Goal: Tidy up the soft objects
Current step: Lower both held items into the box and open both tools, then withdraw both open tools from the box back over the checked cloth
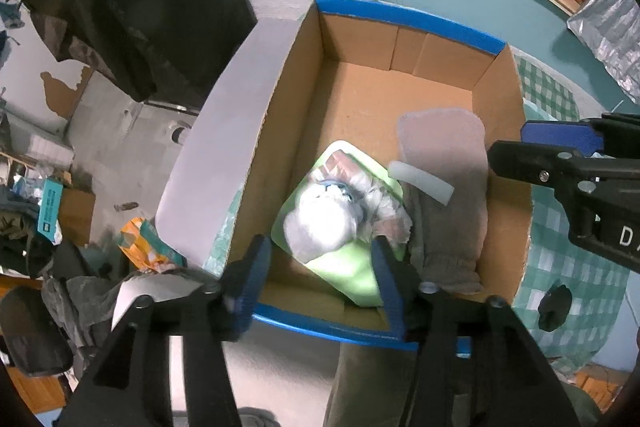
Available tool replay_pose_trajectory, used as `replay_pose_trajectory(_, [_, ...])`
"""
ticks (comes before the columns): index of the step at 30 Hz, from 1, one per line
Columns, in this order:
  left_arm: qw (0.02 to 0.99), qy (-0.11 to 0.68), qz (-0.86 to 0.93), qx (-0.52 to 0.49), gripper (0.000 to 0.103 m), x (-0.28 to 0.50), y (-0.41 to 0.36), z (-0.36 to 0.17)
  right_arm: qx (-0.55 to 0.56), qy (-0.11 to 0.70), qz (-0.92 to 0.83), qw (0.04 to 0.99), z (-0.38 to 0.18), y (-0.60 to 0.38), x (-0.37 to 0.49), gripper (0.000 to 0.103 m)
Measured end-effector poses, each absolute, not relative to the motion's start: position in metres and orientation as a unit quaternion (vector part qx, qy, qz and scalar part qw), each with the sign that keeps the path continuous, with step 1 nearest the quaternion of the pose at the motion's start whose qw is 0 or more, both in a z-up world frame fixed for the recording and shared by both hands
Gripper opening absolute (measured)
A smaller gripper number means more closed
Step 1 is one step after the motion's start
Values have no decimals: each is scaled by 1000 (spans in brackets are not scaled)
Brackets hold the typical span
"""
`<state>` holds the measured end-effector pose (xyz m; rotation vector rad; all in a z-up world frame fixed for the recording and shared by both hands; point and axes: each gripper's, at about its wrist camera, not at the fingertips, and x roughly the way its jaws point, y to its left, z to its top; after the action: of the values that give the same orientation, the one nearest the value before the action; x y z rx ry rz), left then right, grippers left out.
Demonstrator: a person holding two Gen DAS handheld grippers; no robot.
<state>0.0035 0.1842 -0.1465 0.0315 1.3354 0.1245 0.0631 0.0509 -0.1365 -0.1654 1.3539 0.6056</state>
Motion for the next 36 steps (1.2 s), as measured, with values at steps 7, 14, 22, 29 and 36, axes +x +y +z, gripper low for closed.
replay_pose_trajectory(7, [785,617,55,20,61,2,176,-141,-67,613,270,740,-130,33,60,38])
replay_pose_trajectory(14, [791,610,42,19,61,-1,160,-128,-67,609,265,745,-121,13,53,43])
replay_pose_trajectory(22, [797,603,15,40,61,-3,132,-116,-57,607,251,752,-113,-18,44,50])
replay_pose_trajectory(29, [800,596,-13,63,62,-3,103,-109,-36,605,232,760,-103,-55,32,52])
replay_pose_trajectory(36, [798,595,-45,84,62,-6,70,-108,-18,608,209,766,-102,-90,20,56])
